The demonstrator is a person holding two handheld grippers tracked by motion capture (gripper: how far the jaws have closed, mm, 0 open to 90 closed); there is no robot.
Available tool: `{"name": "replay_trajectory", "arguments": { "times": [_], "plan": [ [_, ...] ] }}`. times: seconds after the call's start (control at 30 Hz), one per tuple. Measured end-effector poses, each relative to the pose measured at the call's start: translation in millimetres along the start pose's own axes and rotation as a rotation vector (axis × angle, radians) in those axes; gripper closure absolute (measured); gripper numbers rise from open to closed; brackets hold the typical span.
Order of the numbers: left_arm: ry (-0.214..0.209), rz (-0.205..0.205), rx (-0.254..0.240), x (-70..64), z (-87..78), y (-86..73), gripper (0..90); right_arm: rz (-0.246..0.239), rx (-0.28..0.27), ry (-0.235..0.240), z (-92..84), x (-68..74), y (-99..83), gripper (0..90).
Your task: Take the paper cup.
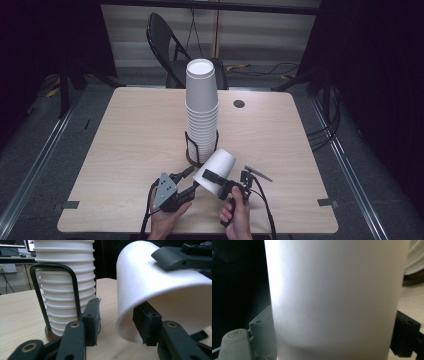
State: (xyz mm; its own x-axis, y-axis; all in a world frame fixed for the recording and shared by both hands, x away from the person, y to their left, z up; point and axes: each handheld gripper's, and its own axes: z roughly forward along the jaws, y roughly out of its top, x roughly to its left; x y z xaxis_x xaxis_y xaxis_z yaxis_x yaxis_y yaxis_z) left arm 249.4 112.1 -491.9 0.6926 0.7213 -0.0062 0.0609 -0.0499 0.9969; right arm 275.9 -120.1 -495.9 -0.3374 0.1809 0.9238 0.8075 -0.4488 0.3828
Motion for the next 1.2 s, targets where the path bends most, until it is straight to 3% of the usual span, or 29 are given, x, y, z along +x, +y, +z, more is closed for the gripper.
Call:
{"name": "replay_trajectory", "arguments": {
  "times": [0.43, 0.53, 0.63, 0.87, 0.93, 1.2],
  "plan": [
    [0.031, 0.010, 0.005, -2.9, 9.3, -3.3, 69.3, -0.017, 0.051, 0.003, 9.2, 3.7, -10.6, 14.2],
    [0.037, -0.002, 0.017, -2.0, 11.2, -3.3, 71.6, -0.026, 0.053, -0.021, 11.0, 2.9, -12.5, 14.2],
    [0.027, -0.008, 0.018, -1.3, 11.4, -2.8, 79.5, -0.031, 0.062, -0.034, 13.7, 2.0, -14.3, 13.7],
    [0.017, -0.060, -0.002, 2.5, 6.6, -1.7, 83.7, -0.046, 0.057, -0.021, 18.0, 5.2, -15.7, 10.8],
    [0.009, -0.091, -0.006, 3.4, 5.5, -2.2, 85.5, -0.064, 0.060, -0.030, 18.1, 6.3, -15.2, 10.2],
    [0.005, -0.142, -0.013, 4.2, 2.9, -1.0, 86.5, -0.108, 0.058, -0.041, 20.5, 10.7, -11.0, 8.8]
  ]
}}
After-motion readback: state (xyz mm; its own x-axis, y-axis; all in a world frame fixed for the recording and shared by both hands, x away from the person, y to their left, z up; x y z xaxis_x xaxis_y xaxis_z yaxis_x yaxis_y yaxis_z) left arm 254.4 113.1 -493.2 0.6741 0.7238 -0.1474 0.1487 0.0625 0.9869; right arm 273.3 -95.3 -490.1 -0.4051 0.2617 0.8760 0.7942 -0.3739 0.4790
